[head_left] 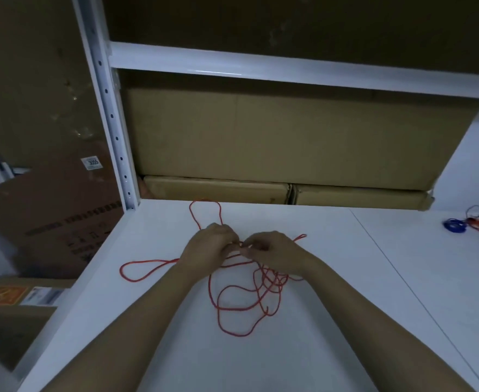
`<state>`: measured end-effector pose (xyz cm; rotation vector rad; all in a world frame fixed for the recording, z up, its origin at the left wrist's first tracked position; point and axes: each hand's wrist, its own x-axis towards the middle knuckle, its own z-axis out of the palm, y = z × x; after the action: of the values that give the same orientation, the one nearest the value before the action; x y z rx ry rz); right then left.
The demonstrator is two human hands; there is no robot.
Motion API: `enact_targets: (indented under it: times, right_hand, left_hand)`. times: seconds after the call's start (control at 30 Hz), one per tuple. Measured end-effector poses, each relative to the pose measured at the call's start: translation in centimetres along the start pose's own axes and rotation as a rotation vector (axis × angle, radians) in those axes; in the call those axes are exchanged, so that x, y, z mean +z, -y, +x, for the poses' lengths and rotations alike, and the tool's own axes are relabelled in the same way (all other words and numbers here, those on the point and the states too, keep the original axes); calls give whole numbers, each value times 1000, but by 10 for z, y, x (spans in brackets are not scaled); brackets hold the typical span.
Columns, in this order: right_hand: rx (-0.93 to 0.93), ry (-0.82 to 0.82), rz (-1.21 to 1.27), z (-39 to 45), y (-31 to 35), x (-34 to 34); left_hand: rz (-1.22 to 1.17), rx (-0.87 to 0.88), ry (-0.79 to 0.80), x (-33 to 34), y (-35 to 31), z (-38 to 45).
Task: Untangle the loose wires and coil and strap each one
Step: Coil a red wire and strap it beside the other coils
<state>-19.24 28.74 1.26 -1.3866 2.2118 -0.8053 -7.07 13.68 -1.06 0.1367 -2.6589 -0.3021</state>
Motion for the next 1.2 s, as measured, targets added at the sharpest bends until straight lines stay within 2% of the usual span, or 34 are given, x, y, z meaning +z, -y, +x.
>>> enact_targets:
  times: [0.1,0.17,0.27,0.4,0.5,0.6,0.7,0.77,0.83,0.87,0.93,0.97,1.03,1.07,1.13,1.17,1.2]
  right_hand:
    - [17,16,1,0,-4,-12]
    - [5,-69,47,-2,-9,-24]
    - [-46,-173,-1,-9,-31,-38]
    - [-18,-106,-3,-23,-64,-43]
    - [-3,-139,-15,-21,-66,-49]
    - [-136,-202,33,-16,-38,-54]
    - [-326,-329,-101,-1,-1,-65]
    - [-331,-533,-25,8,28,-84]
    - [-312,-762,64,20,48,-104]
    - [-304,-793,54,26,58,-112]
    - [-274,-664,95,34,76,-124]
    - [-261,-657,136,35,84,-131]
    - [-291,-816,175,37,98,-145]
    - [-299,-839,197,40,104,-152]
    - [-311,-736,276,44,121,-162]
    - [-309,-791,343,47,129,-170]
    - [-330,-913,416,46,138,-178]
  left_hand:
    - [43,-70,-135,-15,-15,18]
    - [46,-174,-170,-25,-26,30]
    - [-86,-254,-199,-41,-36,43]
    - [-335,-312,-324,-58,-44,48]
    - [-404,-312,-336,-65,-50,50]
    - [-457,-276,-345,-70,-59,56]
    - [-560,-310,-445,-84,-67,68]
    - [-680,-337,-509,-101,-71,79]
    - [-761,-312,-484,-122,-75,90]
    - [-789,-281,-451,-132,-79,95]
    - [-844,-236,-392,-145,-86,100]
    - [-876,-226,-370,-151,-89,102]
    - [-956,-205,-357,-164,-95,107]
    - [-1003,-196,-362,-170,-97,110]
    - [-1078,-188,-376,-180,-102,115]
    - [-1099,-187,-376,-185,-105,117]
    - [-1114,-177,-380,-190,-107,120]
